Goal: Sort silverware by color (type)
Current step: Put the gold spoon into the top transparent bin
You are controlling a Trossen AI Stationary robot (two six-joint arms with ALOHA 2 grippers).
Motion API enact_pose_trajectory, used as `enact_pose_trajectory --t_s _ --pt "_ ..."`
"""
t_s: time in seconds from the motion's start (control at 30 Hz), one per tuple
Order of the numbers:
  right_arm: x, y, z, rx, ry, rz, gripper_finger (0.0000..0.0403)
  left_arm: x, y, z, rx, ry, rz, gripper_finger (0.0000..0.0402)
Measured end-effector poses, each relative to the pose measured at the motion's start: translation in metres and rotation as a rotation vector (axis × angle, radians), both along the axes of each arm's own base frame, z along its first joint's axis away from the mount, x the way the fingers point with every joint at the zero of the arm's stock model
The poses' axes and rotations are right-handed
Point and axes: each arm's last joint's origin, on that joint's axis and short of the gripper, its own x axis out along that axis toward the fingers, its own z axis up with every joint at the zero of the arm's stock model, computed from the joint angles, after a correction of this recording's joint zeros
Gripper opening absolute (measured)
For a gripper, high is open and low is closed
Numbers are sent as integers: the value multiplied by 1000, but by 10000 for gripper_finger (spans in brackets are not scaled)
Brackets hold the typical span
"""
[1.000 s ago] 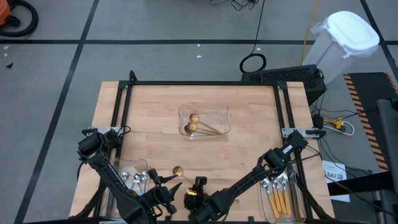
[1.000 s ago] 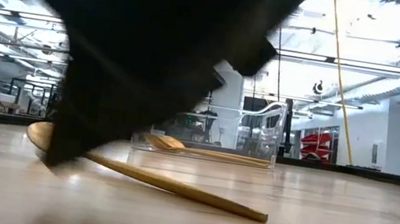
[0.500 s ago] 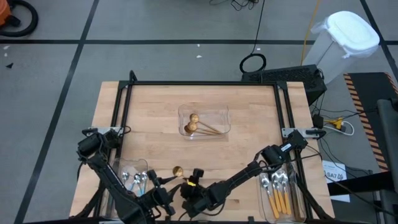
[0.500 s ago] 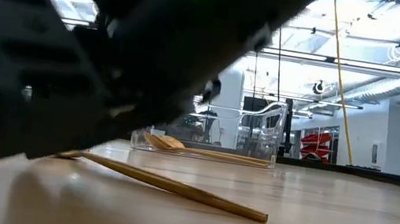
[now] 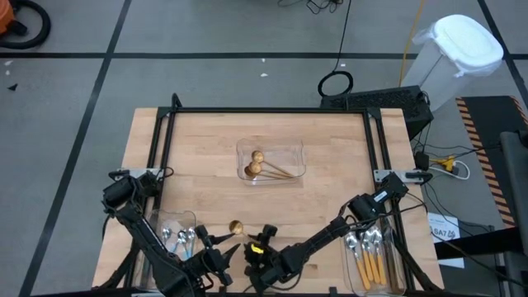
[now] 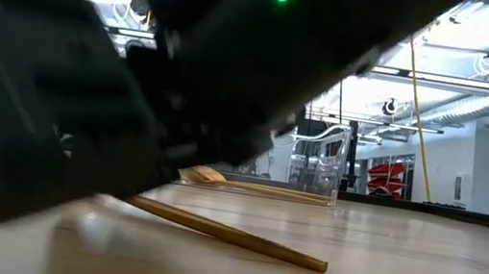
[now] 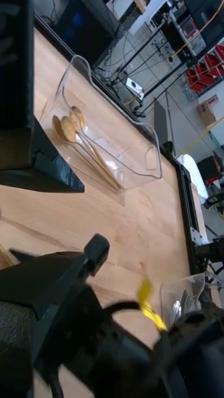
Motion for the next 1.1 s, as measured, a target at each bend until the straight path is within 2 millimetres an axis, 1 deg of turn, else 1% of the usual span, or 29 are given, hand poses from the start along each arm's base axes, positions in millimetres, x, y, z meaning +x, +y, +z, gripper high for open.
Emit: enact_pose_trajectory --t_s 0.17,0.3,0.43,0.63,0.73,0.9,1.1 --pt "1 -9 -10 89 10 -40 160 1 1 0 -2 -2 3 163" --pt "0 -12 -18 153 -9 -51 139 1 1 0 -4 -3 6 163" --pt "-4 -16 -29 182 -20 -58 106 1 1 0 -5 -3 5 163" --pt "-15 -22 -49 190 -5 -84 43 2 1 0 -4 -3 7 163" --pt "-19 -25 -55 188 -11 -103 15 2 1 0 -4 -3 7 163" --pt "-22 -29 -61 174 -38 -110 16 2 2 0 -5 -3 9 163" --pt "-18 -29 -60 81 -88 -90 14 3 2 0 -6 -4 12 163"
